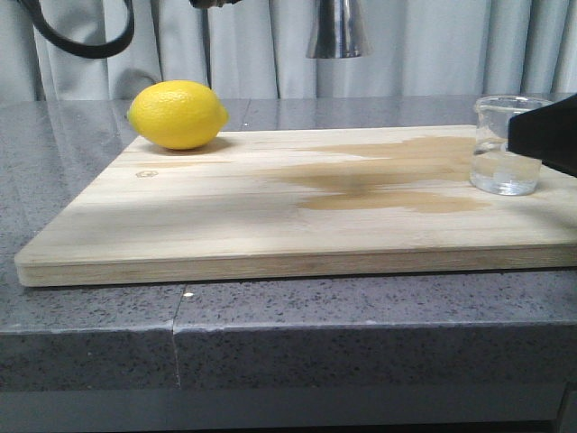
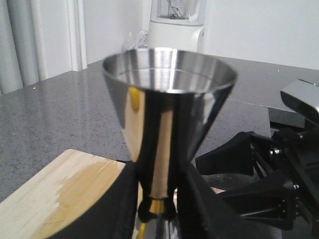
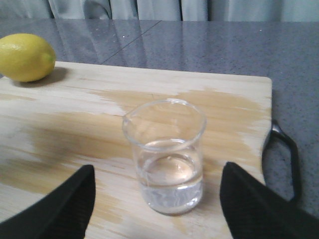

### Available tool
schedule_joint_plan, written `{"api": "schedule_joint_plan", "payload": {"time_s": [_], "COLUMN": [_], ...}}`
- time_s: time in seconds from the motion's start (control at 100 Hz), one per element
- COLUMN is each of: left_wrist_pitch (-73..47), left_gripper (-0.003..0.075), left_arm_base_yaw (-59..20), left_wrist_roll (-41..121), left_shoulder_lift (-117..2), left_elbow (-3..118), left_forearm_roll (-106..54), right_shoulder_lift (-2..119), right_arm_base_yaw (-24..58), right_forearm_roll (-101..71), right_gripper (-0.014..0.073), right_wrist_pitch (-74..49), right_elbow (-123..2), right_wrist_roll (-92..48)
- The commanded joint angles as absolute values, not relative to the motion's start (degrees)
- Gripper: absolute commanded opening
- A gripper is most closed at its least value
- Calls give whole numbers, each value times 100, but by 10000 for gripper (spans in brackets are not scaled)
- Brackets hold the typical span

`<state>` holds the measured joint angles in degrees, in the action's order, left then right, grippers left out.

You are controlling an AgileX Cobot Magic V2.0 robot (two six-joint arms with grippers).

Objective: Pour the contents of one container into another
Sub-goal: 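Reach the right gripper to the glass beaker and grasp it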

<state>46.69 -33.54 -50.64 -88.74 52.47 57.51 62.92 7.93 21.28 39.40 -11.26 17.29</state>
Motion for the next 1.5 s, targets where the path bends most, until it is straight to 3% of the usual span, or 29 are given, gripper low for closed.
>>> {"api": "schedule_joint_plan", "payload": {"time_s": [0.0, 0.92, 1.35, 1.49], "left_wrist_pitch": [4998, 4998, 4998, 4998], "left_gripper": [133, 133, 133, 133], "left_arm_base_yaw": [-3375, -3375, -3375, -3375], "left_wrist_roll": [-5179, -5180, -5180, -5180], "left_shoulder_lift": [-8611, -8611, -8611, -8611], "left_elbow": [5414, 5414, 5414, 5414], "left_forearm_roll": [5518, 5551, 5595, 5595], "right_shoulder_lift": [6506, 8121, 8515, 8515], "right_arm_base_yaw": [785, 785, 785, 785], "right_forearm_roll": [2085, 1422, 1402, 1402], "right_gripper": [475, 475, 475, 391], "right_wrist_pitch": [4801, 6669, 6847, 6807], "right_elbow": [-1244, -1363, -1571, -1571], "right_wrist_roll": [1375, 536, 536, 536]}}
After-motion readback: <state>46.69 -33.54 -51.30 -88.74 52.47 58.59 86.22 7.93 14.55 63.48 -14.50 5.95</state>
